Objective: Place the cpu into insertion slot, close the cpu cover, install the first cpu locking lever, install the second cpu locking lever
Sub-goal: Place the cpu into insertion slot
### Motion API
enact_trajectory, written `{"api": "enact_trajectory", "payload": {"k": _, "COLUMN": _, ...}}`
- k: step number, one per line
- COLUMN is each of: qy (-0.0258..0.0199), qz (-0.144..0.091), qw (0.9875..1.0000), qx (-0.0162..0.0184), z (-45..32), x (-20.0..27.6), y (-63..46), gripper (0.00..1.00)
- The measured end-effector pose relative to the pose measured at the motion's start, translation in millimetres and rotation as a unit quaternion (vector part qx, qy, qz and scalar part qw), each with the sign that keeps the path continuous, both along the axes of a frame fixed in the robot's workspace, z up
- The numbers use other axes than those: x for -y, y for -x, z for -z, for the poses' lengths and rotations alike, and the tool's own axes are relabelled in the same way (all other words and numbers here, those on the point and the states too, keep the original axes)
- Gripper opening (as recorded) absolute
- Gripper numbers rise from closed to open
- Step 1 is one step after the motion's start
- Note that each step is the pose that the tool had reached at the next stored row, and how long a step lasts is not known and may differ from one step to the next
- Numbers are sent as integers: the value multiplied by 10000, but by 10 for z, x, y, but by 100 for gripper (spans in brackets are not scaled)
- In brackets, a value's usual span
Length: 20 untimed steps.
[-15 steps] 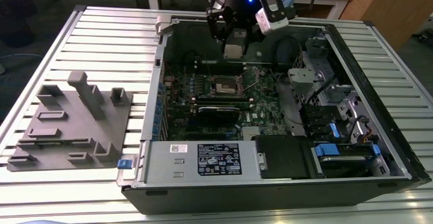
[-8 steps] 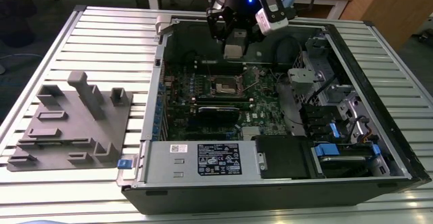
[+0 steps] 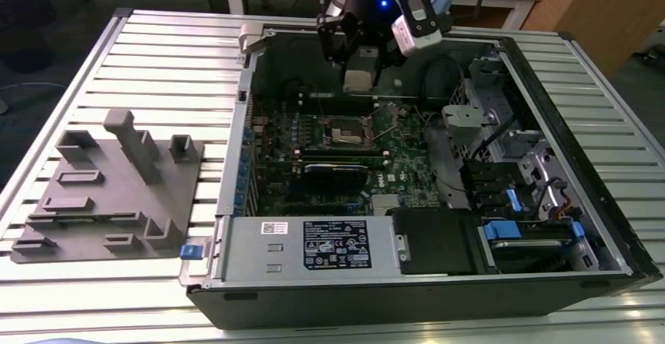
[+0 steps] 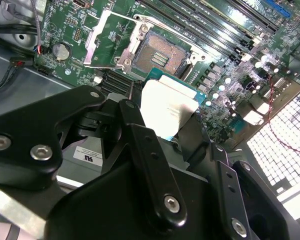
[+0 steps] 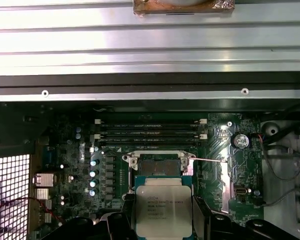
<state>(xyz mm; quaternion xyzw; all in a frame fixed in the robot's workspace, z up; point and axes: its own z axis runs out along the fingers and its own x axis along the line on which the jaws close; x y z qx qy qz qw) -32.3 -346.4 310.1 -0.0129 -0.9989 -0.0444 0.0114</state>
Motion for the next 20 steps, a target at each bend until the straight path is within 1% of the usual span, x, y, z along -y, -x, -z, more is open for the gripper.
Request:
{"api": "enact_trajectory", "payload": {"k": 5, "qy": 3, "qz": 0, "qw": 10000, "qx": -2, "z": 17, "x": 0, "y": 0, "gripper": 54}}
{"api": "enact_trajectory", "payload": {"k": 7, "qy": 2, "qz": 0, "qw": 10000, "qx": -1, "z": 69, "x": 0, "y": 0, "gripper": 54}}
{"api": "enact_trajectory", "payload": {"k": 17, "qy": 2, "qz": 0, "qw": 10000, "qx": -1, "z": 56, "x": 0, "y": 0, "gripper": 54}}
{"api": "enact_trajectory", "payload": {"k": 20, "qy": 2, "qz": 0, "qw": 10000, "qx": -1, "z": 76, "x": 0, "y": 0, "gripper": 54}}
